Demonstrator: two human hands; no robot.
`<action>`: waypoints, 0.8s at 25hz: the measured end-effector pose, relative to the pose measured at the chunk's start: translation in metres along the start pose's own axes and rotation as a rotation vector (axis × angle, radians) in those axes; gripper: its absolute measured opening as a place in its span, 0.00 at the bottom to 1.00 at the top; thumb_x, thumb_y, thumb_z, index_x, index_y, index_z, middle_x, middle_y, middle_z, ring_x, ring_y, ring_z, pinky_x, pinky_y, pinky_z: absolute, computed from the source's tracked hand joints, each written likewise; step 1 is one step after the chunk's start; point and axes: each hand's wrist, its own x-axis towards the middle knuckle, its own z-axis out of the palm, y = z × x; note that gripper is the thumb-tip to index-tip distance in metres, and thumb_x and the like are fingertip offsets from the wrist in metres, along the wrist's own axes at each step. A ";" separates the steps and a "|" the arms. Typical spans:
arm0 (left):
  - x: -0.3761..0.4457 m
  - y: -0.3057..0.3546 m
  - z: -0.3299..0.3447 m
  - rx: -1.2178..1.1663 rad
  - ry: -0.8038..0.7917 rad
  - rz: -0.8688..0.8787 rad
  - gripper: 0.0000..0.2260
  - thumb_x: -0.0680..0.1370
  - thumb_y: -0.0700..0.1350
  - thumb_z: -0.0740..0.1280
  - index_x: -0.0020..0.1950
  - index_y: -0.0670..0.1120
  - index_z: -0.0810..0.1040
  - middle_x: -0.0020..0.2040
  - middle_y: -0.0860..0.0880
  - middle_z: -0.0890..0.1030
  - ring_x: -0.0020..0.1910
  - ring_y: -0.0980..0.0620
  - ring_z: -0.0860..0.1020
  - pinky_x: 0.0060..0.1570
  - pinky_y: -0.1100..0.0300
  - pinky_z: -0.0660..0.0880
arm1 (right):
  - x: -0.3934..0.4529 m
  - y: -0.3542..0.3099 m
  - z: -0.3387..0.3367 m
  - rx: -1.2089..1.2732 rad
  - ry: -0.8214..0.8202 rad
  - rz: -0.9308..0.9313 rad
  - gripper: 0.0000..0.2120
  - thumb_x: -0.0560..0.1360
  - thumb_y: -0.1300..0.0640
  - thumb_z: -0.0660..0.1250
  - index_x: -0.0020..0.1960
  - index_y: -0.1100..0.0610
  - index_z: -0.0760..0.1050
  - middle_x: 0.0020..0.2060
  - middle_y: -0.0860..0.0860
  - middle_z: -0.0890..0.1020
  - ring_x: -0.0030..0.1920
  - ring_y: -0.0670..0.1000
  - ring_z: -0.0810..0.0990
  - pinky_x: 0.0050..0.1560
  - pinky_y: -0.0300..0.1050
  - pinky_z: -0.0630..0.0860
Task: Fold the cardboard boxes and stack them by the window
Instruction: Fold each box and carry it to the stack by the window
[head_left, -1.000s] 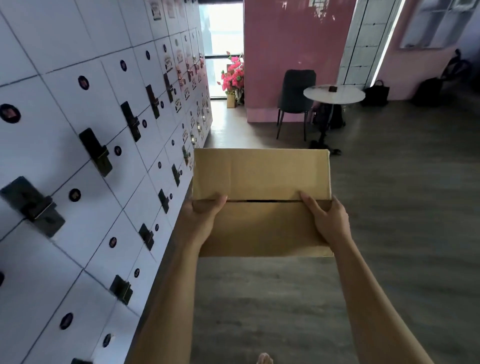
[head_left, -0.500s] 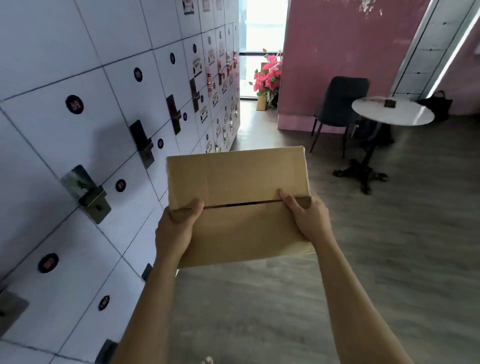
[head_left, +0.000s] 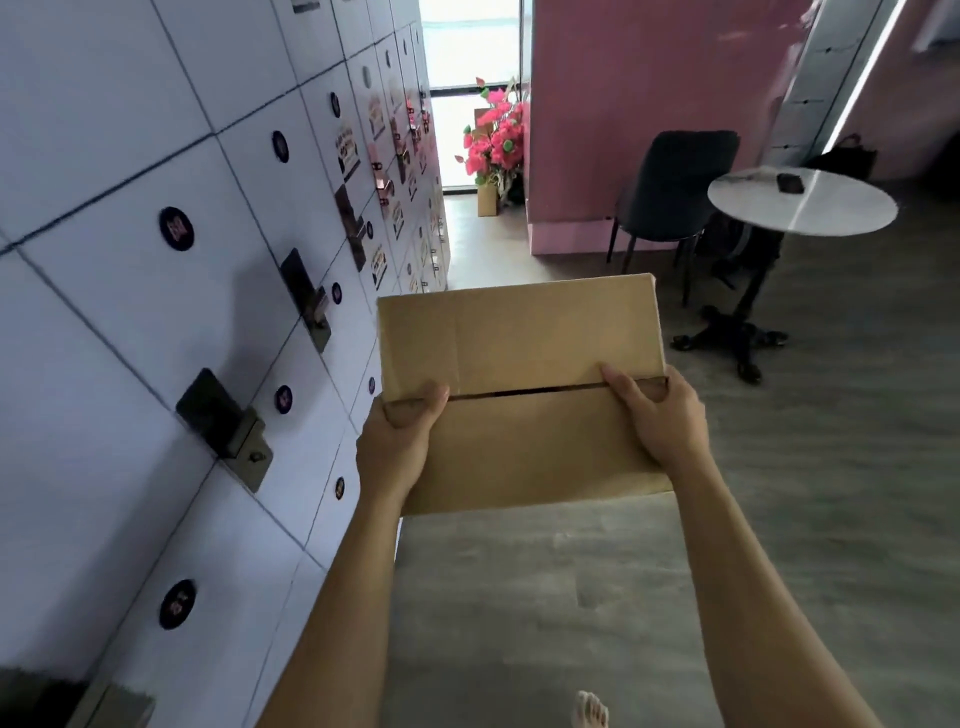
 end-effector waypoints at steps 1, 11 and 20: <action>0.024 0.003 0.012 0.002 -0.009 0.020 0.34 0.64 0.77 0.68 0.63 0.59 0.72 0.50 0.63 0.75 0.48 0.58 0.75 0.45 0.62 0.70 | 0.020 0.001 0.006 0.021 0.015 0.015 0.35 0.64 0.24 0.67 0.59 0.49 0.75 0.50 0.47 0.80 0.51 0.52 0.79 0.49 0.48 0.75; 0.293 0.076 0.132 -0.004 0.024 0.037 0.32 0.62 0.78 0.68 0.59 0.62 0.72 0.48 0.66 0.75 0.50 0.58 0.76 0.47 0.59 0.72 | 0.312 -0.049 0.093 0.068 -0.015 -0.053 0.41 0.64 0.25 0.66 0.65 0.54 0.74 0.51 0.48 0.78 0.49 0.51 0.76 0.45 0.45 0.72; 0.541 0.090 0.192 -0.055 0.086 -0.006 0.32 0.64 0.75 0.70 0.60 0.59 0.73 0.51 0.63 0.76 0.50 0.58 0.76 0.50 0.58 0.72 | 0.547 -0.094 0.226 0.042 -0.060 -0.123 0.39 0.66 0.25 0.65 0.67 0.50 0.73 0.44 0.38 0.75 0.43 0.43 0.74 0.40 0.40 0.69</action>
